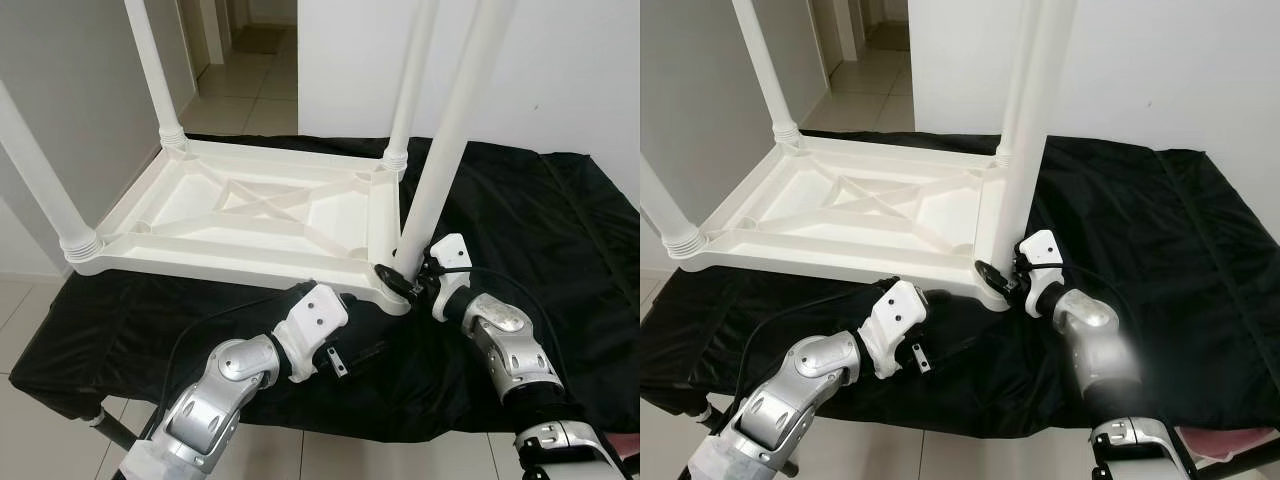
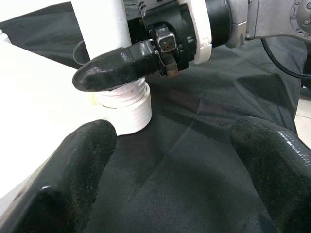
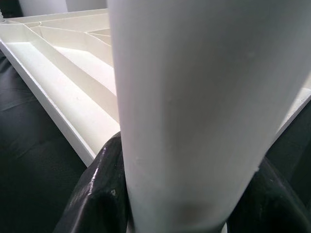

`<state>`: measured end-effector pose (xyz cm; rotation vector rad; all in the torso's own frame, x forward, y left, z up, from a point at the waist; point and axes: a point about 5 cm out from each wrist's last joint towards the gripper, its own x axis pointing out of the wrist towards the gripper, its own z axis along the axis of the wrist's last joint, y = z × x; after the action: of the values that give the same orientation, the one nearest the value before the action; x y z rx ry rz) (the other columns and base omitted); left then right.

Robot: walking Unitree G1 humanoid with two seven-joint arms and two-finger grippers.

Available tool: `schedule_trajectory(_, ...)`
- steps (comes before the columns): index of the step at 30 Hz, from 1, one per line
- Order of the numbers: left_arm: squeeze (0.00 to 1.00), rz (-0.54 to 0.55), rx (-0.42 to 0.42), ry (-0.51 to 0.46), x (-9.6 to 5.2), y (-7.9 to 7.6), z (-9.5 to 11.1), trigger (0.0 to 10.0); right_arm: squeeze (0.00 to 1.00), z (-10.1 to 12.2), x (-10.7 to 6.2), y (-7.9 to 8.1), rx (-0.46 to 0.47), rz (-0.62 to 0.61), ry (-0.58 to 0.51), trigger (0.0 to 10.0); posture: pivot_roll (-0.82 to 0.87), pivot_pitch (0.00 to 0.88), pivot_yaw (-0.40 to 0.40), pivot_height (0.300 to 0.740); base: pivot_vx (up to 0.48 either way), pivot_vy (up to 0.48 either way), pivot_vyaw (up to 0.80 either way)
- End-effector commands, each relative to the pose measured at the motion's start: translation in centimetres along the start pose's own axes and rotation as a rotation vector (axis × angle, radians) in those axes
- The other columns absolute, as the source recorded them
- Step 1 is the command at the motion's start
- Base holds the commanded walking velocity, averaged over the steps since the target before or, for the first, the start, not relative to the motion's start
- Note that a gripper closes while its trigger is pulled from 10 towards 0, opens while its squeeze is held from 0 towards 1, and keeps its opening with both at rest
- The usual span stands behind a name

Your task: Building children table

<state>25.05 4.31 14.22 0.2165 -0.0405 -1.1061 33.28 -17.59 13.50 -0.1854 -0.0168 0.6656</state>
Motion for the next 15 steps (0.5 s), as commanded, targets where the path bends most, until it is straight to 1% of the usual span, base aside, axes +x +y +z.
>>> schedule_trajectory(1, 0.00, -0.009, 0.003, 0.020, -0.1, -0.2, -0.5, 10.0, 0.00, -0.8, -0.3, 0.3, 0.030, 0.009, 0.020, 0.0, -0.05, 0.000, 0.010, 0.740, 0.000, 0.000, 0.00)
schedule_trajectory(5, 0.00, -0.009, 0.001, 0.020, -0.1, -0.3, -0.5, 10.0, 0.00, -1.1, -0.5, 0.6, 0.072, -0.005, 0.013, 0.0, -0.05, 0.000, 0.008, 0.740, 0.000, 0.000, 0.00)
schedule_trajectory(6, 0.00, -0.010, 0.001, 0.020, -0.1, -0.3, -0.5, 10.0, 0.00, -1.2, -0.6, 0.7, 0.079, -0.012, 0.016, 8.9, -0.05, 0.000, 0.011, 0.740, 0.000, 0.000, 0.00)
schedule_trajectory(8, 0.00, -0.010, 0.001, 0.021, -0.1, -0.3, -0.5, 10.0, 0.00, -1.3, -0.7, 0.7, 0.082, -0.016, 0.017, 8.9, -0.05, 0.000, 0.011, 0.740, 0.000, 0.000, 0.00)
schedule_trajectory(9, 0.00, -0.009, 0.001, 0.020, -0.2, -0.3, -0.5, 10.0, 0.00, -1.4, -0.8, 0.7, 0.093, -0.062, 0.025, 10.0, -0.05, 0.000, 0.014, 0.740, 0.000, 0.000, 0.00)
schedule_trajectory(10, 0.00, -0.008, 0.002, 0.019, -0.2, -0.3, -0.5, 10.0, 0.00, -1.5, -1.0, 0.6, 0.101, -0.097, 0.031, 10.0, -0.05, 0.000, 0.014, 0.740, 0.000, 0.000, 0.00)
schedule_trajectory(11, 0.00, -0.008, 0.002, 0.019, -0.2, -0.3, -0.5, 10.0, 0.00, -1.5, -1.0, 0.6, 0.101, -0.097, 0.031, 10.0, -0.05, 0.000, 0.014, 0.740, 0.000, 0.000, 0.00)
schedule_trajectory(12, 0.00, -0.002, -0.005, 0.026, -0.5, -0.2, -0.7, 10.0, 0.00, -1.6, -1.1, 0.9, 0.159, -0.246, 0.030, 10.0, -0.05, 0.000, 0.010, 0.740, 0.000, 0.000, 0.00)
schedule_trajectory(13, 0.00, -0.002, -0.005, 0.026, -0.5, -0.2, -0.7, 10.0, 0.00, -1.6, -1.1, 0.9, 0.159, -0.246, 0.030, 10.0, -0.05, 0.000, 0.010, 0.740, 0.000, 0.000, 0.00)
schedule_trajectory(15, 0.00, -0.013, 0.000, 0.035, -0.5, -0.3, -0.9, 10.0, 0.00, -2.0, -1.0, 1.6, 0.228, -0.414, 0.057, 10.0, -0.05, 0.000, 0.008, 0.740, 0.000, 0.000, 0.00)
